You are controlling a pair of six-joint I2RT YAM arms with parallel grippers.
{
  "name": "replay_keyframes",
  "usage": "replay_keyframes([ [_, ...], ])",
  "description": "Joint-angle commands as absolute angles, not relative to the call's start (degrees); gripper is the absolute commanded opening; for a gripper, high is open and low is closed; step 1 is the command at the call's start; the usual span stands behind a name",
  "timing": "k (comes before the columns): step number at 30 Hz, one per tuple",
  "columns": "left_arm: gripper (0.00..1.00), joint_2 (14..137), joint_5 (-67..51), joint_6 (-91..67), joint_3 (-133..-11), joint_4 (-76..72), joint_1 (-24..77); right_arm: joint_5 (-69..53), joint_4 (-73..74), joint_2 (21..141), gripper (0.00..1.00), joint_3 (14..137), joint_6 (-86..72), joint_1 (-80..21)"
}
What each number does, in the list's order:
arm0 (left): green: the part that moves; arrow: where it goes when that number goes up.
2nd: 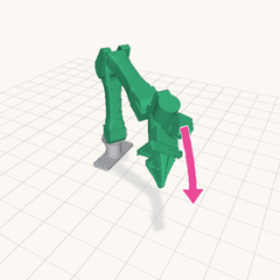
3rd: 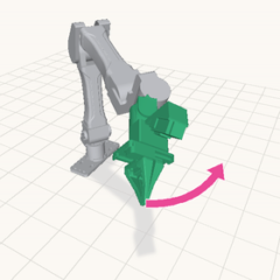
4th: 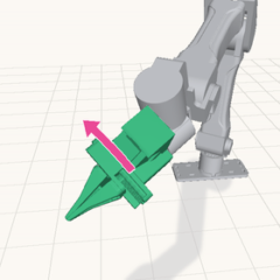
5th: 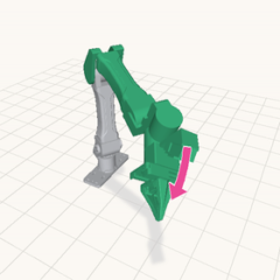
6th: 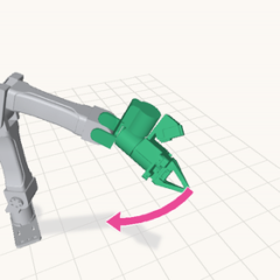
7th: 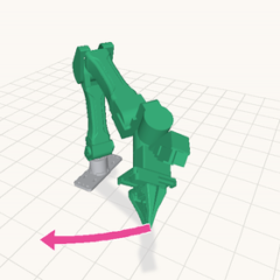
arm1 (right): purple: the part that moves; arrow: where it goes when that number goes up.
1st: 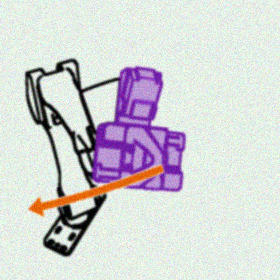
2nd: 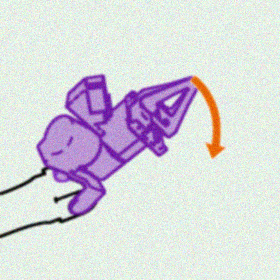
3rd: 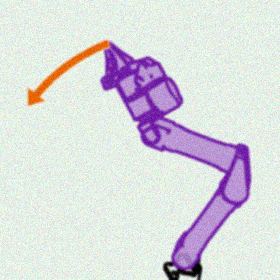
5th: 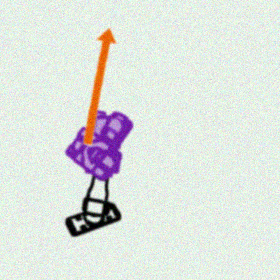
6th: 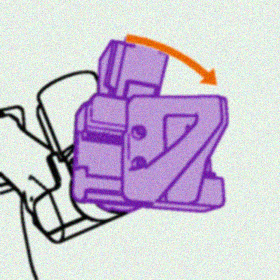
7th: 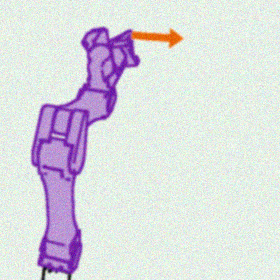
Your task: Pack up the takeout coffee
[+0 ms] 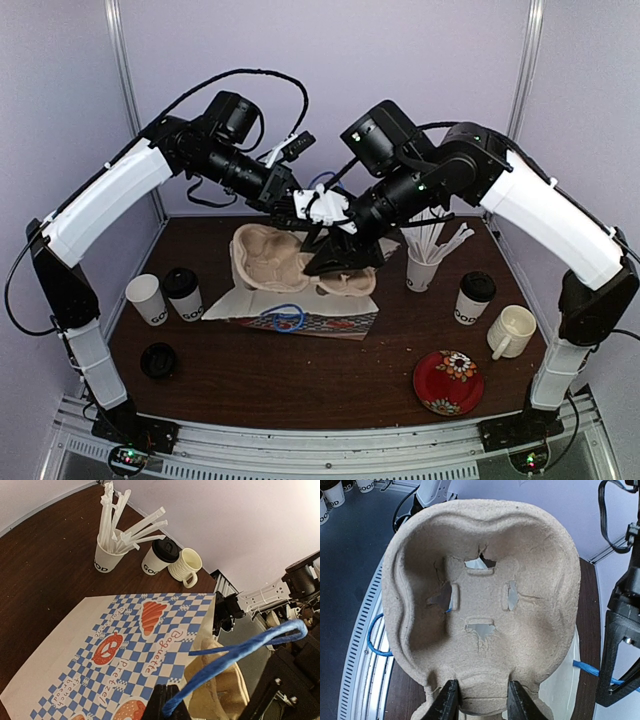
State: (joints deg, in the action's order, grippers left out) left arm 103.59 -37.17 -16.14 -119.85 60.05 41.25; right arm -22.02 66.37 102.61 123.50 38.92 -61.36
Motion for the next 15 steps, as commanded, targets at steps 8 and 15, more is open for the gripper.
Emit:
replay_keyframes([
  [8,0.00,103.93,-35.52,-15.46,-118.78,58.39,41.38,-25.39,65.51,103.82,0.33,125.32,37.72,-61.80],
  [15,0.00,103.46,-36.58,-15.46,-119.59,58.43,41.38,-26.38,64.97,104.29,0.32,126.42,37.73,-61.79],
])
